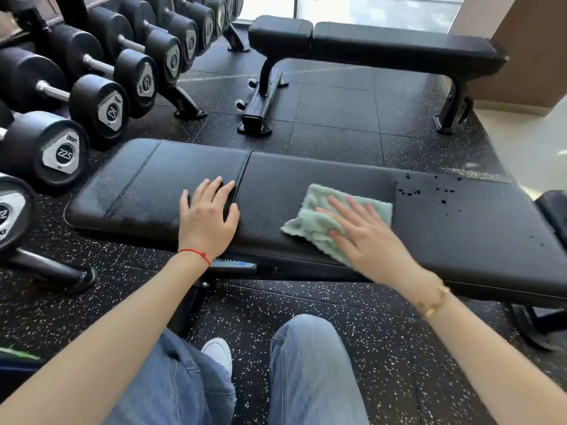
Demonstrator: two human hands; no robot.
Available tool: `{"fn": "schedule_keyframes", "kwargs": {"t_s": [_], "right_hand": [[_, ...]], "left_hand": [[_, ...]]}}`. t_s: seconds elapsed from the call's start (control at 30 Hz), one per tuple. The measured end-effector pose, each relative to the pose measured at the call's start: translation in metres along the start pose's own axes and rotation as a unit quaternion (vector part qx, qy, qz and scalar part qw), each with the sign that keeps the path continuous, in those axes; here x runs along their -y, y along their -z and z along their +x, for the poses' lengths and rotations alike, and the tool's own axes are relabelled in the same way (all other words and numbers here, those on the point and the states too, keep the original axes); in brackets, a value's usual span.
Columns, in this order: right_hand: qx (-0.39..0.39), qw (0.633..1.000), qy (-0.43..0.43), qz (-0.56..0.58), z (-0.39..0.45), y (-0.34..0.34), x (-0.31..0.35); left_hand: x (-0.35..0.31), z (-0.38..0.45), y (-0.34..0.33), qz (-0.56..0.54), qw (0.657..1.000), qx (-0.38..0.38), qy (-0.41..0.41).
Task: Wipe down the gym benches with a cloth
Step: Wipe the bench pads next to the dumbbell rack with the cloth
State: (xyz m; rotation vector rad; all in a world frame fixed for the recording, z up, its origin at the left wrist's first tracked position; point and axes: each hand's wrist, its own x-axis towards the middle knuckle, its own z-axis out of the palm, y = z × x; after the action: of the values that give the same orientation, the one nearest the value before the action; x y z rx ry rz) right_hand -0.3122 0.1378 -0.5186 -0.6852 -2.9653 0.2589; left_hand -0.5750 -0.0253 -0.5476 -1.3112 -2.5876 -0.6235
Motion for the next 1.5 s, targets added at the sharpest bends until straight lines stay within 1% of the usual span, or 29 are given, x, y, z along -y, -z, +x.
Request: {"fn": "schedule_keyframes", "kwargs": {"t_s": [0.07,0.13,0.2,0.23,0.3,0.37,0.43,0.5,0.57,0.63,0.7,0.73,0.77,0.83,0.93,1.0,1.07,1.13,1.17,1.27,1.3,1.33,1.4,1.5], "right_hand": [[0.006,0.998,-0.067,-0.018,0.023,0.005,-0.03],[0.018,0.991,-0.127,-0.025,0.064,0.012,-0.04],[0.027,0.989,-0.145,-0.028,0.099,0.011,-0.029],[0.03,0.99,-0.135,-0.029,0.108,0.009,-0.017],[0.03,0.996,-0.082,-0.029,0.105,0.0,0.01],[0.022,0.999,-0.012,-0.026,0.074,-0.004,0.029],[0.012,0.999,0.04,-0.012,0.032,-0.006,0.034],[0.004,0.999,0.044,-0.005,-0.001,-0.004,0.022],[0.006,1.0,-0.004,-0.005,-0.002,0.001,-0.007],[0.009,0.996,-0.084,-0.017,0.027,0.008,-0.03],[0.015,0.989,-0.145,-0.029,0.066,0.014,-0.035],[0.017,0.987,-0.157,-0.033,0.081,0.014,-0.03],[0.018,0.987,-0.155,-0.031,0.09,0.012,-0.022],[0.021,0.994,-0.105,-0.025,0.084,0.003,-0.002],[0.011,1.0,0.008,-0.018,0.032,-0.004,0.022],[0.007,0.999,0.042,-0.006,-0.005,-0.005,0.024],[0.008,0.999,0.038,0.008,-0.021,-0.002,0.013],[0.01,1.0,0.012,0.014,-0.009,0.003,-0.005],[0.006,1.0,-0.012,0.006,0.007,0.005,-0.017],[0.017,0.991,-0.129,-0.025,0.072,0.015,-0.043],[0.025,0.988,-0.153,-0.028,0.091,0.017,-0.043],[0.029,0.987,-0.158,-0.031,0.105,0.016,-0.036],[0.037,0.991,-0.12,-0.036,0.118,0.009,-0.009],[0.038,0.999,-0.009,-0.03,0.089,-0.004,0.035]], "left_hand": [[0.0,-0.001,-0.001,0.004,1.0,0.001,-0.001],[0.0,-0.001,-0.001,0.008,1.0,0.0,0.001],[-0.002,-0.001,-0.001,0.008,1.0,-0.001,0.006],[-0.003,-0.001,-0.001,0.007,1.0,-0.001,0.007],[-0.004,0.0,-0.001,0.005,1.0,-0.003,0.008],[-0.003,0.0,0.0,0.006,1.0,-0.005,0.005],[-0.002,-0.001,0.0,0.005,1.0,-0.005,0.002],[-0.002,-0.001,0.001,0.007,1.0,-0.004,0.0],[-0.001,-0.001,0.001,0.007,1.0,-0.002,-0.002],[-0.002,-0.002,0.001,0.012,1.0,-0.001,-0.001],[-0.002,-0.001,0.001,0.013,1.0,-0.001,0.0],[-0.002,-0.001,0.001,0.01,1.0,-0.002,0.003],[-0.003,-0.001,0.001,0.008,1.0,-0.003,0.005],[-0.004,-0.001,0.002,0.008,1.0,-0.002,0.008],[-0.004,-0.001,0.002,0.004,1.0,0.0,0.005],[-0.002,-0.002,0.002,0.001,1.0,0.0,0.001],[-0.001,-0.002,0.001,0.002,1.0,0.0,-0.001],[0.001,-0.001,0.001,0.006,1.0,-0.002,-0.002],[0.001,-0.001,0.001,0.007,1.0,-0.001,-0.003],[-0.001,-0.002,0.0,0.009,1.0,-0.002,-0.002],[-0.001,-0.001,0.0,0.007,1.0,-0.003,-0.002],[-0.001,-0.001,0.0,0.005,1.0,-0.004,-0.002],[-0.002,-0.001,-0.001,0.004,1.0,-0.004,0.004],[-0.002,-0.001,0.0,0.004,1.0,0.001,0.011]]}}
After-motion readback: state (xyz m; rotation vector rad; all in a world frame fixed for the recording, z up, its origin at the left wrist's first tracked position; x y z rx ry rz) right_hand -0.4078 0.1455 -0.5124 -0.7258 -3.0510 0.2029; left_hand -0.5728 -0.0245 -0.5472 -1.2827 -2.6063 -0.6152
